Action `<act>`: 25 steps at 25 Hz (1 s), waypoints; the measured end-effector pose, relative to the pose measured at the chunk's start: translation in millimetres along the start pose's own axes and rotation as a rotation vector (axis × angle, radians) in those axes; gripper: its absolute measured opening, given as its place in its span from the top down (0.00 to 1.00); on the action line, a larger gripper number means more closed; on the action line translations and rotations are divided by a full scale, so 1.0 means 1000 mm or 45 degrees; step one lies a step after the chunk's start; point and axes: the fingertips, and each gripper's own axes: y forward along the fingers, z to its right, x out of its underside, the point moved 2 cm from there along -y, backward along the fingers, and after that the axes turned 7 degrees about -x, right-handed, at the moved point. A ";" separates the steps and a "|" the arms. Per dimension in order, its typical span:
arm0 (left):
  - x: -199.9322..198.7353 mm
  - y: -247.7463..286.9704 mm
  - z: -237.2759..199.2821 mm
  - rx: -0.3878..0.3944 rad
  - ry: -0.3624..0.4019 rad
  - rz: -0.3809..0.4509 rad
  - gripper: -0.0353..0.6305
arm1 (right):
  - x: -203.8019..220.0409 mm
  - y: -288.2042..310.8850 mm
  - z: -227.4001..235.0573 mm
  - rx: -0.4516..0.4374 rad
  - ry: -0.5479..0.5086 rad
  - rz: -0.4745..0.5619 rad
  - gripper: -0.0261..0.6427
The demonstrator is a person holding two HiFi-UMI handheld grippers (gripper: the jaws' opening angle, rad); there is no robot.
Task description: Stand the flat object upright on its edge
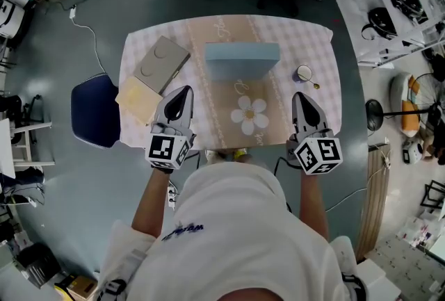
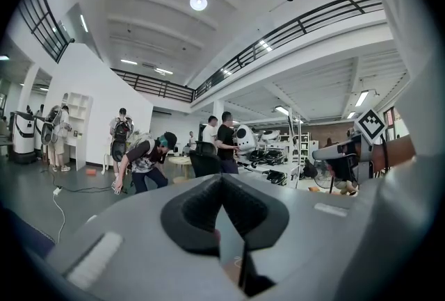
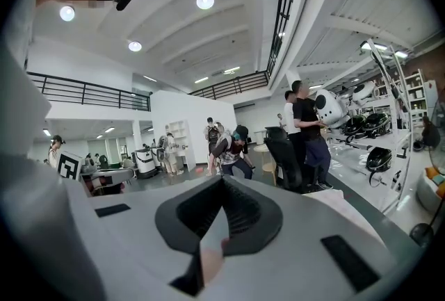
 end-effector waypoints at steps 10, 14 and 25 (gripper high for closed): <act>0.004 0.001 -0.001 0.002 -0.007 -0.008 0.94 | 0.002 0.003 -0.001 -0.005 -0.013 -0.013 0.96; 0.005 0.003 -0.003 0.005 -0.008 -0.009 0.94 | 0.001 0.005 -0.001 -0.005 -0.019 -0.014 0.96; 0.006 0.006 -0.004 0.011 -0.012 -0.017 0.94 | 0.001 0.008 -0.002 -0.006 -0.044 -0.030 0.96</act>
